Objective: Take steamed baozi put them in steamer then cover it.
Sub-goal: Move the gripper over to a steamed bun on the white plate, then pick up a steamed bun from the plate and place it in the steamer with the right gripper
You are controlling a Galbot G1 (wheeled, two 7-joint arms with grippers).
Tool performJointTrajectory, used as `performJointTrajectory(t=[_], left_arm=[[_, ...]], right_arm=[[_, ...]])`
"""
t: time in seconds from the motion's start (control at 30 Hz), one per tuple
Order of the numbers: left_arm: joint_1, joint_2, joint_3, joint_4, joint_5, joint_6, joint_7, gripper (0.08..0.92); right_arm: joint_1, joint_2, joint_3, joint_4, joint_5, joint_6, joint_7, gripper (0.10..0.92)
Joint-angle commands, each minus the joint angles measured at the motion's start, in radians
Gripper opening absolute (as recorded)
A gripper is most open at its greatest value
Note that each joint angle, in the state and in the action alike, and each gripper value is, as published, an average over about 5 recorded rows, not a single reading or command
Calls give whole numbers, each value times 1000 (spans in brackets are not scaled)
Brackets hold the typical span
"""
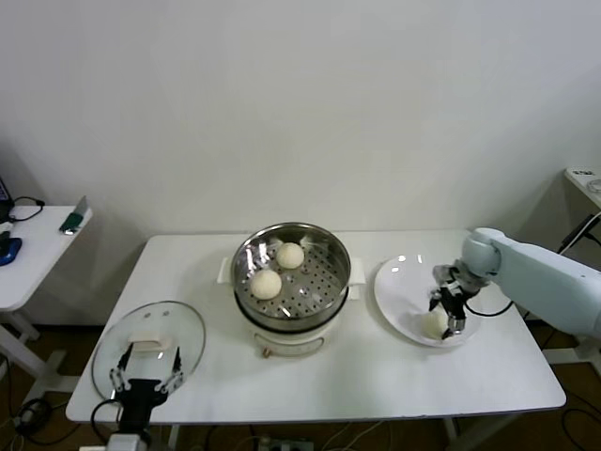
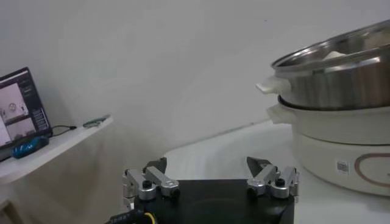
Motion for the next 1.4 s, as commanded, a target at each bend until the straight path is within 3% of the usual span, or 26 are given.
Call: performJointTrajectory(t=[0.03,0.4,0.63,0.97,1.27,1.4], left_arm=[[-2,-3,3,2,3,-2,-1,823],[-4,-6,5,0,3,-3,-1,823],[-4,-3,6,-1,1,-4,-1,823],[-3,-3,11,-2,4,-3,0,823],[1,-3,9,-5,4,-2,1,823],[7,-3,2,-9,-3,-3,0,823]], right_arm=[[-7,10,3,-9,-10,3,-6,709],[17,10,6,-6,-8,26,-13,671],[216,40,-67,12,-3,185,-64,678],[568,212,-214,66,14,448,-152,679],[643,442,-178,99,13,562,-181,679],[617,511,-147,116,-87,642,-181,679]])
